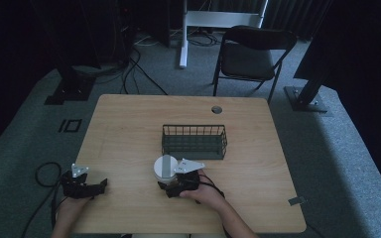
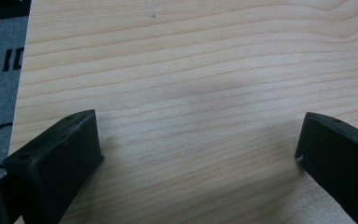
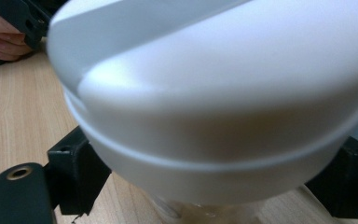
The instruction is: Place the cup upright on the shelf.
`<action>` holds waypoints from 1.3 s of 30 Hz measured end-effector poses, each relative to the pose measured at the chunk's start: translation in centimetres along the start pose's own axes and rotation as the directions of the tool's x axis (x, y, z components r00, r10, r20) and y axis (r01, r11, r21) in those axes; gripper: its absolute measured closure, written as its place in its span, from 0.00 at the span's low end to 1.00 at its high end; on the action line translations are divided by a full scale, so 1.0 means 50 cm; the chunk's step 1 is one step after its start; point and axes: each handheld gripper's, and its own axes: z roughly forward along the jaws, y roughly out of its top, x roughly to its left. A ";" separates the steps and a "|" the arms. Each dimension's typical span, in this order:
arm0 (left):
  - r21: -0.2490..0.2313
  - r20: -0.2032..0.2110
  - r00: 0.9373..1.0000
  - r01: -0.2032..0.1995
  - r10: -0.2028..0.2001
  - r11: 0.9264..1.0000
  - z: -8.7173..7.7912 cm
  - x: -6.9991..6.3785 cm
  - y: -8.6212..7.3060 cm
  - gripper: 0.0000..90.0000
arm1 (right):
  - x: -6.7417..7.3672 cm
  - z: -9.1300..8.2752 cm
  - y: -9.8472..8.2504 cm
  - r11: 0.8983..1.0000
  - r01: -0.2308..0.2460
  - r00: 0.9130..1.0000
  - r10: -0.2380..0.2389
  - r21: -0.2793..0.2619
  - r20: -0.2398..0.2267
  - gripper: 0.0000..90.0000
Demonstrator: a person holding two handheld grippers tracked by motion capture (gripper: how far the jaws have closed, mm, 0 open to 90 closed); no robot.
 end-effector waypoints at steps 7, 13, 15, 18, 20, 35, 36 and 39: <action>0.000 0.000 1.000 0.000 0.000 1.000 0.000 0.000 0.000 0.00 | 0.001 0.006 0.000 1.000 0.002 1.000 -0.002 0.003 0.019 0.18; 0.000 0.000 1.000 0.000 0.000 1.000 0.000 0.000 0.000 0.00 | 0.006 0.003 0.004 1.000 0.025 0.999 -0.025 -0.009 0.030 0.20; 0.000 0.000 1.000 0.000 0.000 1.000 0.000 0.000 0.000 0.00 | 0.006 0.002 0.006 1.000 0.025 0.999 -0.025 -0.001 0.022 0.20; 0.000 0.000 1.000 0.000 0.000 1.000 0.000 0.000 0.000 0.00 | 0.009 0.001 0.007 0.999 0.042 0.999 -0.042 0.007 0.017 0.20; 0.000 0.000 1.000 0.000 0.000 1.000 0.000 0.000 0.000 0.00 | 0.010 -0.001 0.009 1.000 0.021 1.000 -0.021 -0.004 0.015 0.20; 0.000 0.000 1.000 0.000 0.000 1.000 0.000 0.000 0.000 0.00 | 0.006 -0.050 0.076 0.998 0.027 1.000 -0.026 -0.060 0.005 0.20; 0.000 0.000 1.000 0.000 0.000 1.000 0.000 0.000 0.000 0.00 | 0.004 -0.054 0.082 0.997 0.026 1.000 -0.026 -0.067 0.011 0.20; 0.000 0.000 1.000 0.000 0.000 1.000 0.000 0.000 0.000 0.00 | -0.002 -0.068 0.100 0.996 0.036 0.999 -0.033 -0.087 0.027 0.20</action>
